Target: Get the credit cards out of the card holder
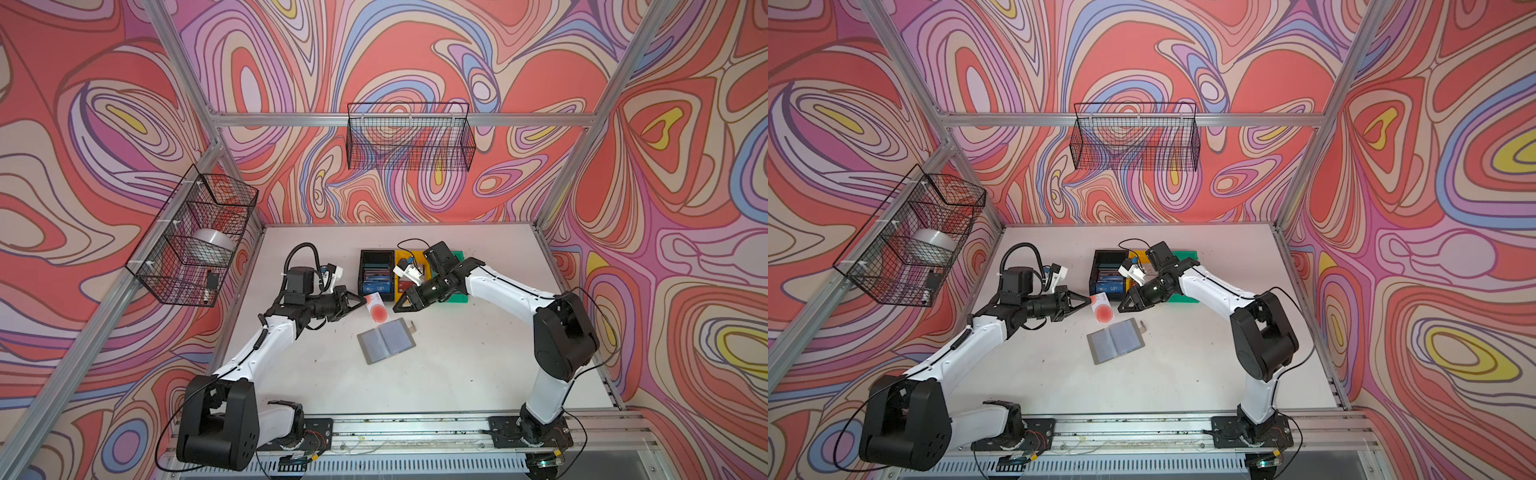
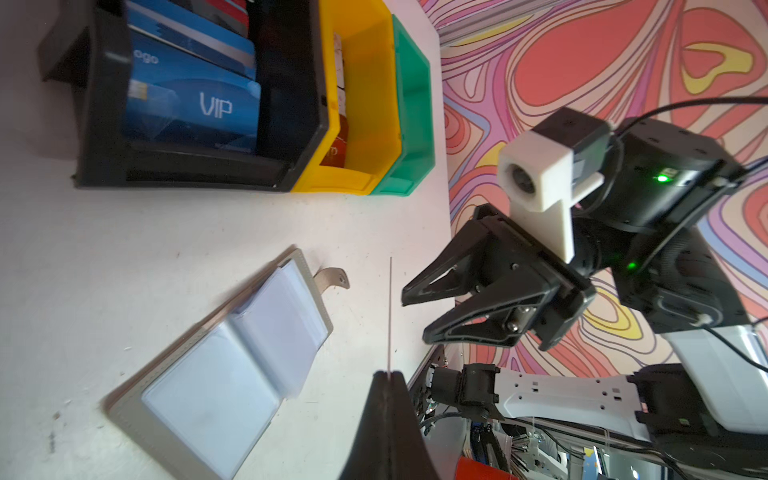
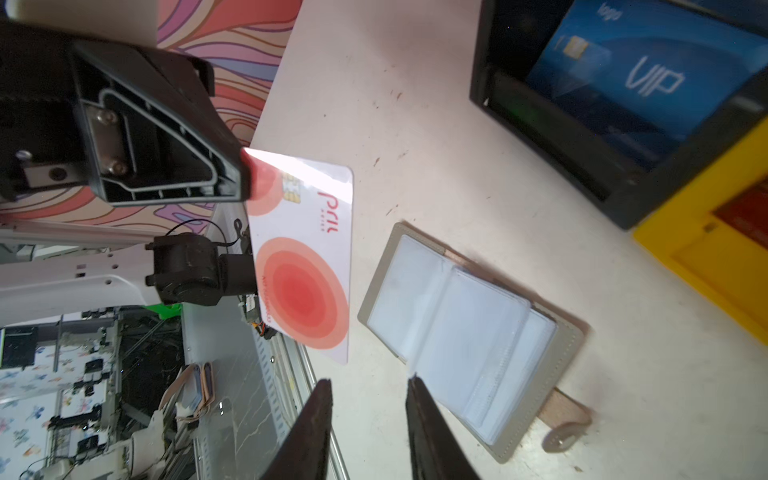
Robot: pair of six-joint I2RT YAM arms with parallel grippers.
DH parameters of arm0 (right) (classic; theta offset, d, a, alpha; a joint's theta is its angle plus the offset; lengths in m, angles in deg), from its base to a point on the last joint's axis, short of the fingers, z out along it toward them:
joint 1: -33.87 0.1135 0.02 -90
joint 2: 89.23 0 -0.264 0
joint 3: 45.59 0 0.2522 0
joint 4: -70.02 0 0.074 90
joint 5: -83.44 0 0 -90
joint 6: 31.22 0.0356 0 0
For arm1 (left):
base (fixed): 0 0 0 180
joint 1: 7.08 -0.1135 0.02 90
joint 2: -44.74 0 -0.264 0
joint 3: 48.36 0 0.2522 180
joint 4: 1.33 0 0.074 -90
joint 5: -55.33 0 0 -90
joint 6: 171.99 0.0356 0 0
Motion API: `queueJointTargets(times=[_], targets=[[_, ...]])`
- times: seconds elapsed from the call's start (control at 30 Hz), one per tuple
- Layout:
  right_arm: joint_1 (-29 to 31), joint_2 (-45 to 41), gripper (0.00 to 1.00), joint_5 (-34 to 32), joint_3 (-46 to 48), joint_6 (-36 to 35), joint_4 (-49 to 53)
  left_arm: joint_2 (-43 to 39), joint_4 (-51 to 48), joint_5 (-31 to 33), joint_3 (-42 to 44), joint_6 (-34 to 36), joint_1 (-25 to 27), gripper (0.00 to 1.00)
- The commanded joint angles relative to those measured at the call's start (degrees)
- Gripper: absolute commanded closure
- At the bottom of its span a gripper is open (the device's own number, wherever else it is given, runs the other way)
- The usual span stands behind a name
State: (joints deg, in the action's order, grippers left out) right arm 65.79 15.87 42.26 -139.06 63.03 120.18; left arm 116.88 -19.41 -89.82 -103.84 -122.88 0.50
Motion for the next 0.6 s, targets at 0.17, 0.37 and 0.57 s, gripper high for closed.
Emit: queueJointTargets(times=[0.17,0.37,0.57], targets=[[0.1,4.2,0.63,9.4,-3.5,-1.3,-1.9,3.3,11.4,-3.7,1.6,-5.6,2.7,1.00],[0.1,4.9,0.63,10.1,-3.9,-1.1,-2.4,5.1,12.0,-3.4,1.6,-5.9,3.4,1.00],[0.1,3.8,0.78,11.1,-2.8,-0.8,-3.3,6.4,10.8,-2.7,1.8,-5.4,3.4,1.00]])
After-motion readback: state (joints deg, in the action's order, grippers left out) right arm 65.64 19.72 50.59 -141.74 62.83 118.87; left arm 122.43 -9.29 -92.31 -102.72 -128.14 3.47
